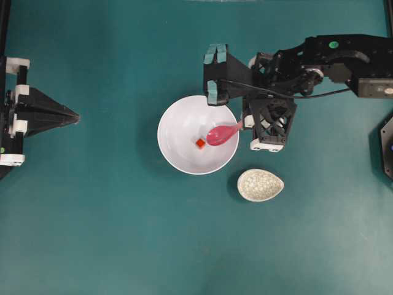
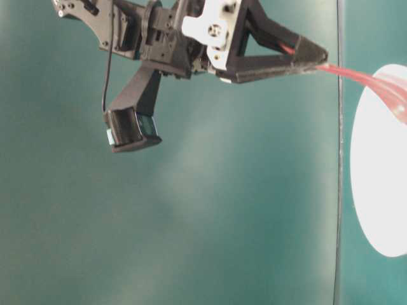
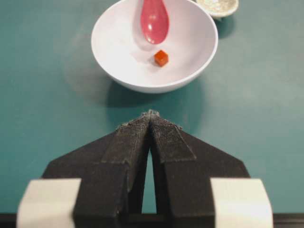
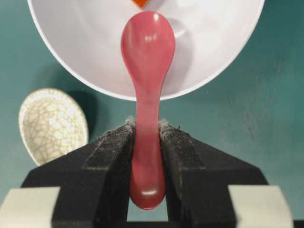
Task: Grip the spoon and scoop the red block from the bowl with right arm.
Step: 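Lower the spoon bowl into the white bowl beside the red cube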
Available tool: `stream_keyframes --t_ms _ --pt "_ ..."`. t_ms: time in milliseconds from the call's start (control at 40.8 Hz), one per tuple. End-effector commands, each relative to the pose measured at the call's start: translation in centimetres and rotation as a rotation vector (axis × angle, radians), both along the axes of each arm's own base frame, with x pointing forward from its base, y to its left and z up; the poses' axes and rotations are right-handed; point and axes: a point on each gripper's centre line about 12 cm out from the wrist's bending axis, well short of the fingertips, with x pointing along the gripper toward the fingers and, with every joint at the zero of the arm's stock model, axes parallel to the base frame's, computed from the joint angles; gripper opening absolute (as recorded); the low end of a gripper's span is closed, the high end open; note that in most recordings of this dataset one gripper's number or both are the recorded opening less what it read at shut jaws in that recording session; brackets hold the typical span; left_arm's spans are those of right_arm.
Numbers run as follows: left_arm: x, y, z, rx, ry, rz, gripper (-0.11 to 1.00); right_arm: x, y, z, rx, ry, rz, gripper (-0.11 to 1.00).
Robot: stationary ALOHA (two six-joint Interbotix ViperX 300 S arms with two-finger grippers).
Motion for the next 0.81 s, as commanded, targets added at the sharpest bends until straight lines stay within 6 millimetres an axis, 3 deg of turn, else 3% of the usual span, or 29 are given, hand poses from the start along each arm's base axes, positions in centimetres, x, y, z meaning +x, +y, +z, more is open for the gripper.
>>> stream_keyframes --t_ms 0,784 --pt "0.3 0.0 1.0 0.006 -0.024 0.0 0.0 0.7 0.2 1.2 -0.009 -0.036 0.011 0.24" --pt "0.3 0.0 1.0 0.004 -0.024 0.001 0.0 2.2 0.8 -0.2 -0.008 -0.021 0.031 0.24"
